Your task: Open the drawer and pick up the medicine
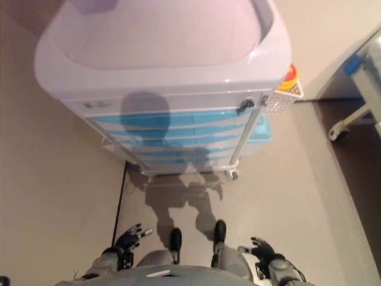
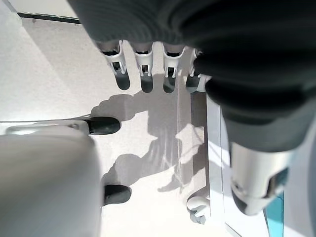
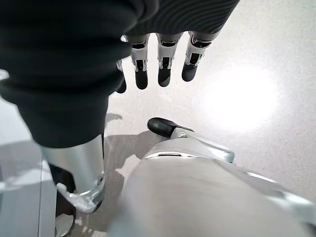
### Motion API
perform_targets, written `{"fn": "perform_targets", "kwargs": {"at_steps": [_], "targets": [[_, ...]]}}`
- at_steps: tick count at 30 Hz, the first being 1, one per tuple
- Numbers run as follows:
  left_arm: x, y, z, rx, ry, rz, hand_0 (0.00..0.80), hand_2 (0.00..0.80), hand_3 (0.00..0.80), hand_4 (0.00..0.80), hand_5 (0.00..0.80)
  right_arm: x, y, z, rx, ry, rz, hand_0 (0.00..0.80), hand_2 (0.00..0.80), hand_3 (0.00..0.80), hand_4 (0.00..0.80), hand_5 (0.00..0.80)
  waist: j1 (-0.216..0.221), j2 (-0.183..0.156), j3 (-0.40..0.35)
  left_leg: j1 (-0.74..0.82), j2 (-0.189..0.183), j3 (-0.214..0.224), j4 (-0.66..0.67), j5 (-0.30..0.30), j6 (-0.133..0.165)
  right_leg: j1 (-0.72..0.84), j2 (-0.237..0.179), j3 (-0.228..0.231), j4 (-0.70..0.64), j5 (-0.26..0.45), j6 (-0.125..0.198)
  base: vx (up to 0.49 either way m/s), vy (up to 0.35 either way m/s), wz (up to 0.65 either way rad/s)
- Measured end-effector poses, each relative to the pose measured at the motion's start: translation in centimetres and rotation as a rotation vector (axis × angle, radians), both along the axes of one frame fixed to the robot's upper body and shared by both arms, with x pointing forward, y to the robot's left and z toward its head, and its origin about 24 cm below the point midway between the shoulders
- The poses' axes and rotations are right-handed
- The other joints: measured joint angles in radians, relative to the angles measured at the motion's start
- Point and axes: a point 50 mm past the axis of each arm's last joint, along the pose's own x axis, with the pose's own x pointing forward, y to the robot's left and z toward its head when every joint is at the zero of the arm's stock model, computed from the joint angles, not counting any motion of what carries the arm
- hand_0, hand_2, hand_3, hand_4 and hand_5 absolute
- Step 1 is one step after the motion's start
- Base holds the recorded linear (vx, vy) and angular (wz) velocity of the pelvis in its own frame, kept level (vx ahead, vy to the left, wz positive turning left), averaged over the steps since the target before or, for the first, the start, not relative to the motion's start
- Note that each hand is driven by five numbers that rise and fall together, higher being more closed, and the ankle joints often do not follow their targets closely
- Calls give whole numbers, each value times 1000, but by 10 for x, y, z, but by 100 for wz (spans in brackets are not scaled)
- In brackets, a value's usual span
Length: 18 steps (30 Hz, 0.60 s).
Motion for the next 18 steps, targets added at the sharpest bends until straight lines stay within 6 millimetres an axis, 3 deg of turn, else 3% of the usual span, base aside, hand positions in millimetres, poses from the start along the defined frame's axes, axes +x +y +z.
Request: {"fn": "perform_targets", "kwargs": {"at_steps": [10, 18], "targets": [[87, -10, 49, 0, -311, -61, 0, 0, 0, 0, 0, 60, 1, 25, -18, -187, 35, 0, 0, 0, 0, 0, -3, -2, 172, -117, -10, -2, 22, 6, -1, -110, -1, 9, 5, 22, -5, -52, -5, -1], [116, -22, 71, 10, -407, -107, 0, 0, 0, 0, 0, 106, 8, 52, -8, -349, 49, 0, 0, 0, 0, 0, -6, -26, 280, -195, -11, -4, 50, 7, -3, -176, -3, 8, 9, 33, -11, -34, -11, 2]]}}
